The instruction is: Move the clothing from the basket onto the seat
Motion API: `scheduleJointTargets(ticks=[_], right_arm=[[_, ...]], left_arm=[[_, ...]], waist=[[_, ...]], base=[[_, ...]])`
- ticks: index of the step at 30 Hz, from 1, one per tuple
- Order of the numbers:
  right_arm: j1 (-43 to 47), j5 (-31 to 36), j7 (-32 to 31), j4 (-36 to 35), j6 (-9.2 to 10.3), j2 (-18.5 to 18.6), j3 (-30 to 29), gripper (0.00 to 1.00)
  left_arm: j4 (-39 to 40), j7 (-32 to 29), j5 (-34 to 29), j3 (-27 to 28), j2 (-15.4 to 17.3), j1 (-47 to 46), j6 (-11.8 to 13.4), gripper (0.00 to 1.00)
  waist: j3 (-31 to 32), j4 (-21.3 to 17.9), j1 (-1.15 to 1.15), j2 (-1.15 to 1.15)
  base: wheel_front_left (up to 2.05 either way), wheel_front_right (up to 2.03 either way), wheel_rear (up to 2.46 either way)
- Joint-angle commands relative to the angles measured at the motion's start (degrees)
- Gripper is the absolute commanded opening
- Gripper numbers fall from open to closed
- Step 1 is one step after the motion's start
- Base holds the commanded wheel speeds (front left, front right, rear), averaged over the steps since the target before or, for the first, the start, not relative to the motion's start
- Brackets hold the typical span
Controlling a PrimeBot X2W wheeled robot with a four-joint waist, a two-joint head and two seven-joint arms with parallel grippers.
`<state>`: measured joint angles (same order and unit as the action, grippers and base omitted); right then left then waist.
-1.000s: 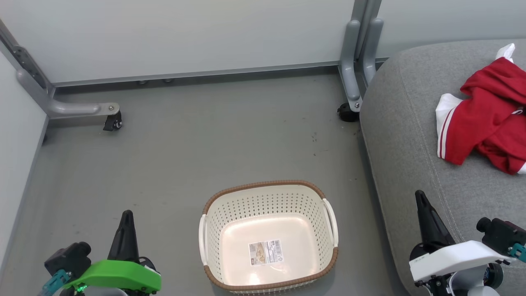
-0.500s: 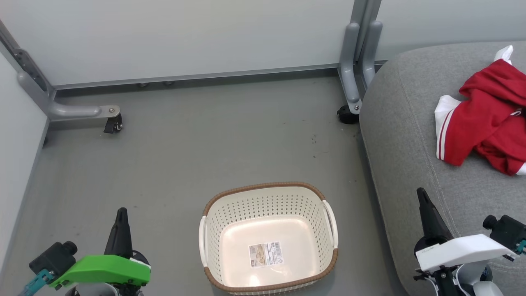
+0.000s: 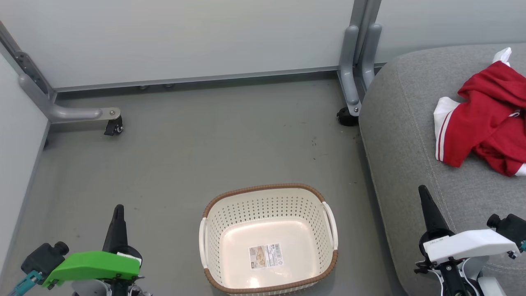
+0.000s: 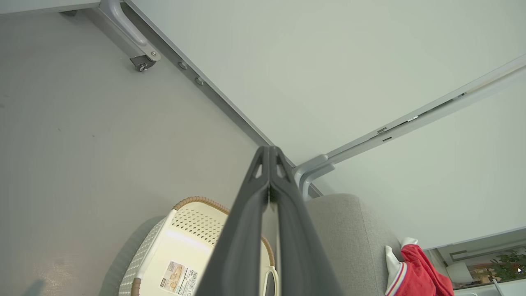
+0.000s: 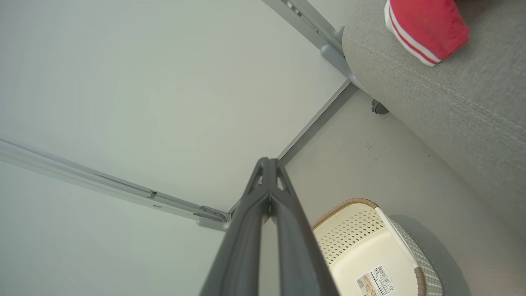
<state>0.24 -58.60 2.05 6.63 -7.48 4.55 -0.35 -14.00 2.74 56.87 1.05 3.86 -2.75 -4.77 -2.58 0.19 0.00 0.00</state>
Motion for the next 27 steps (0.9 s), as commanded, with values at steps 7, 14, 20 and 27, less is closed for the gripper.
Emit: scheduleJointTargets(ticks=[7,14,20,27], right_arm=[[-2.02,-5.68,-0.96,0.67,-0.02,0.52,-0.52,0.0],[-2.5,-9.79,-1.64,1.54,-0.02,0.54,-0.88,0.0],[-3.19,-13.26,-2.27,2.3,-0.02,0.53,-1.23,0.0],[-3.57,-16.88,-2.93,3.1,-0.02,0.52,-1.61,0.0]], left_arm=[[0.41,-1.37,5.41,1.04,-0.15,-1.8,-0.59,0.0],[0.35,-2.47,9.46,1.71,-0.22,-2.13,-0.89,0.0],[0.3,-3.34,12.88,2.17,-0.31,-2.34,-1.19,0.0],[0.25,-4.32,16.46,2.74,-0.39,-2.55,-1.39,0.0]], waist=[[0.25,-0.02,0.0,0.0],[0.47,-0.04,0.0,0.0],[0.68,-0.05,0.0,0.0],[0.9,-0.07,0.0,0.0]], base=[[0.0,0.0,0.0],[0.0,0.0,0.0],[0.0,0.0,0.0],[0.0,0.0,0.0]])
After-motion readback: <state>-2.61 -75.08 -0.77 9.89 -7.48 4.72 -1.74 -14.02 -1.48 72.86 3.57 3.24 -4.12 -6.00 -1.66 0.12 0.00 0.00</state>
